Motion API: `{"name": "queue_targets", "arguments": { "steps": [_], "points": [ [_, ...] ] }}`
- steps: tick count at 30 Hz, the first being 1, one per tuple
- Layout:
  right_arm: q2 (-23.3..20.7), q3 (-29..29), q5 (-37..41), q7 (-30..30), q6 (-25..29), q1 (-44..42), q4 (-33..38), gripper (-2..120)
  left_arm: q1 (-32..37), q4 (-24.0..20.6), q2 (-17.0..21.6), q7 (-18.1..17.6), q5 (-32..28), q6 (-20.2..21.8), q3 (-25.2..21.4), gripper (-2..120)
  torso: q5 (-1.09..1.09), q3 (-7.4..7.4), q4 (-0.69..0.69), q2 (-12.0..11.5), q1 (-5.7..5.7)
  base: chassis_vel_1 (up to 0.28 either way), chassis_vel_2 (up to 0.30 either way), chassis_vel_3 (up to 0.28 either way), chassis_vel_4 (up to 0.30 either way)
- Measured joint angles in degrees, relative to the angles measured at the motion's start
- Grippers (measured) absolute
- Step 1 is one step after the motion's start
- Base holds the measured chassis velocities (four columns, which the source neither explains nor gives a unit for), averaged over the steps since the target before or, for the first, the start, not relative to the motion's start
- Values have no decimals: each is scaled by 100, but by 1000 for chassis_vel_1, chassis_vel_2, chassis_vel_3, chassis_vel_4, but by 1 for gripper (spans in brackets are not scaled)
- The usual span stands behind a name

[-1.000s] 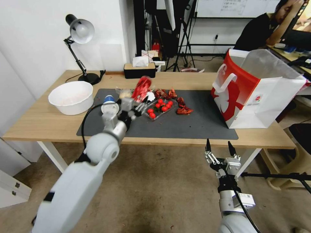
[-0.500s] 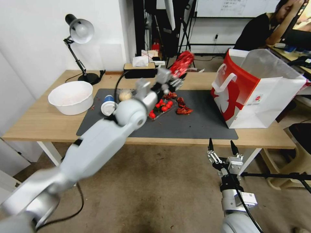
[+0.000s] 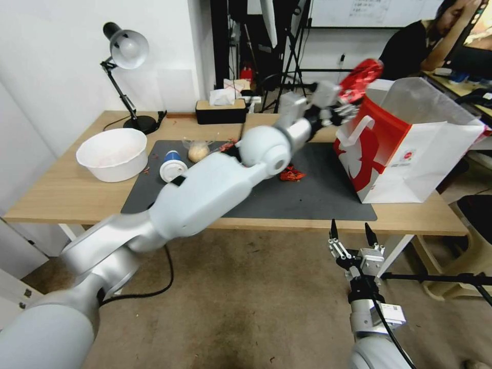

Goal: Pick up the trash from the table and place it into the takeout bag.

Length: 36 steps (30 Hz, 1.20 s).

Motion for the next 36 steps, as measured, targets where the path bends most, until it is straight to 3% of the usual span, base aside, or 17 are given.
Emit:
{"name": "queue_targets", "arguments": {
  "steps": [5, 13, 15, 16, 19, 25, 36],
  "points": [
    [14, -1, 0, 5, 5, 3, -37, 99, -503, 371, -476, -5, -174, 1, 396, 45, -1, 0, 1, 0, -1, 0, 0, 0, 0],
    [60, -20, 0, 9, 9, 16, -51, 100, -1023, 909, -992, 4, -312, -49, 801, 45, 0, 0, 1, 2, -1, 0, 0, 0, 0],
    [69, -25, 0, 9, 10, 8, -39, 100, -1309, 1503, -1382, 38, -544, -98, 957, 45, 0, 0, 1, 1, -1, 0, 0, 0, 0],
    [69, -25, 0, 9, 10, 8, -39, 100, -1309, 1503, -1382, 38, -544, -98, 957, 45, 0, 0, 1, 1, -1, 0, 0, 0, 0],
    [64, -25, -2, 9, 10, 12, -28, 100, -1597, 2127, -1746, 124, -621, -142, 1138, 45, -1, 0, -1, 2, -1, 0, 0, 0, 0],
    [-9, -215, -3, 10, -45, 181, -98, 100, -1691, 2361, -1797, 126, -700, -158, 1267, 45, -1, 0, 2, 1, -1, 0, 0, 0, 0],
    [-50, -386, 4, 23, -65, 314, -199, 100, -1646, 2211, -1786, 259, -870, -278, 1401, 45, -2, 0, 0, 1, -1, 0, 0, 0, 0]
  ]
}}
